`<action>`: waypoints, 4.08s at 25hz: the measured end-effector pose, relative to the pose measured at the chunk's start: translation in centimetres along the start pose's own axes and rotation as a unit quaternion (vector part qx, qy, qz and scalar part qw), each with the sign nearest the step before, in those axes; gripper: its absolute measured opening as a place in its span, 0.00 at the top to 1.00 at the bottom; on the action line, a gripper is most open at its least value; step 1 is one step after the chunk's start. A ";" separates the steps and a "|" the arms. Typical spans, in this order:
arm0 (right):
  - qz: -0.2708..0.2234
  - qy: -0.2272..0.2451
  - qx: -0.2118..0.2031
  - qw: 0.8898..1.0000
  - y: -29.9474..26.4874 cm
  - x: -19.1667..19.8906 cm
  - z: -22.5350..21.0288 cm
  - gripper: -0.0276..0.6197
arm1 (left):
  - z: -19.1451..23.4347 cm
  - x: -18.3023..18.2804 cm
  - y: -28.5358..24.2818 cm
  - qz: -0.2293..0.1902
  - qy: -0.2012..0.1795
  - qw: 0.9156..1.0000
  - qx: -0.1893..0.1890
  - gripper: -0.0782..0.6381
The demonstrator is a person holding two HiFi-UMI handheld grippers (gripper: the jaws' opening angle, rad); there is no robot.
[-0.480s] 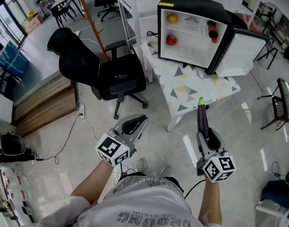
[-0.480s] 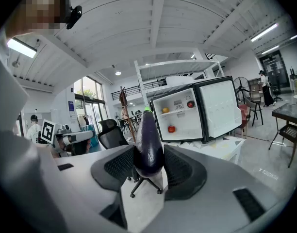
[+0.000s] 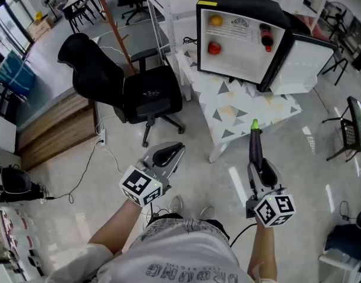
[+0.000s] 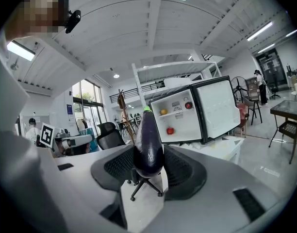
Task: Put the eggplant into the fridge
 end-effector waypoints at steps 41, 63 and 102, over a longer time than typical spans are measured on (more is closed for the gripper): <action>0.012 0.010 -0.058 0.998 6.4 -2.0 -7.7 0.67 | -11.4 -2.2 -3.8 0.017 -0.016 0.999 -0.033 0.84; 0.034 0.020 -0.027 0.999 -2.6 -4.7 -11.3 0.67 | -3.5 1.2 -12.0 0.011 0.016 0.999 -0.029 0.84; 0.054 0.025 0.068 0.996 -28.8 -10.0 -10.9 0.67 | 22.9 6.4 -23.6 0.023 0.052 0.998 0.024 0.84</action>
Point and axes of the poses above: the fingertips, and each gripper's own axes: y backward along the fingers, z to its left, x out of its underside, the point moved 9 cm from there along y, backward along the fingers, and after that the axes turned 14 degrees about -y, right-handed, at the moved point
